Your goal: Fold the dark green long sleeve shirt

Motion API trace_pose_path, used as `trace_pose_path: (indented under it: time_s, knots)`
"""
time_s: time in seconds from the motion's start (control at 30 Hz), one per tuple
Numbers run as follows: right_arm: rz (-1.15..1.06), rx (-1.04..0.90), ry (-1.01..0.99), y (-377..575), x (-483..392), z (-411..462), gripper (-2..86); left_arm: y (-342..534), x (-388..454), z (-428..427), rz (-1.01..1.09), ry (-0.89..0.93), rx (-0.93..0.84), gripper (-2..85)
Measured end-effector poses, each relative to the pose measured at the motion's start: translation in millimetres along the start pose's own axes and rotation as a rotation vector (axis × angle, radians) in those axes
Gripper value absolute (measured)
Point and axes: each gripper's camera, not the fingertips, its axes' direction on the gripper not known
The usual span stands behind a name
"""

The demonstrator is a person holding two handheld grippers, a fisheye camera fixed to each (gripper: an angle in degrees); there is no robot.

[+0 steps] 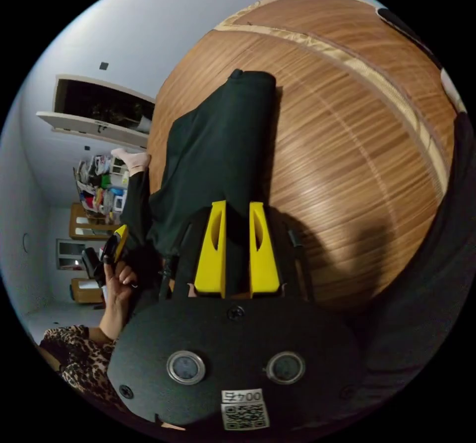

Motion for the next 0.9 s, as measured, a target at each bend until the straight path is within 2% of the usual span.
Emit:
trace_pose_path:
  time_s: [0.1,0.17,0.37,0.57,0.8,0.9]
  knots:
    - [-0.06,-0.019,0.057,-4,3,-25,8.4,-5,2,27,0.025,0.061,-0.144,4.2]
    - [-0.155,0.074,0.111,19,-15,-50,8.7,-6,3,47,0.03,0.095,-0.25,6.1]
    - [-0.231,0.363,0.093,114,-42,-73,11.0,-6,-6,72,-0.035,0.146,-0.384,10.7]
    - [-0.339,0.391,0.177,153,-67,-79,10.9,-7,-10,87,-0.068,0.183,-0.46,13.3]
    - [-0.269,0.475,0.163,169,-54,-93,11.2,-7,-8,109,-0.082,0.186,-0.514,12.2]
    - [-0.255,0.459,0.153,165,-47,-90,11.3,-7,-1,116,-0.057,0.208,-0.526,6.3]
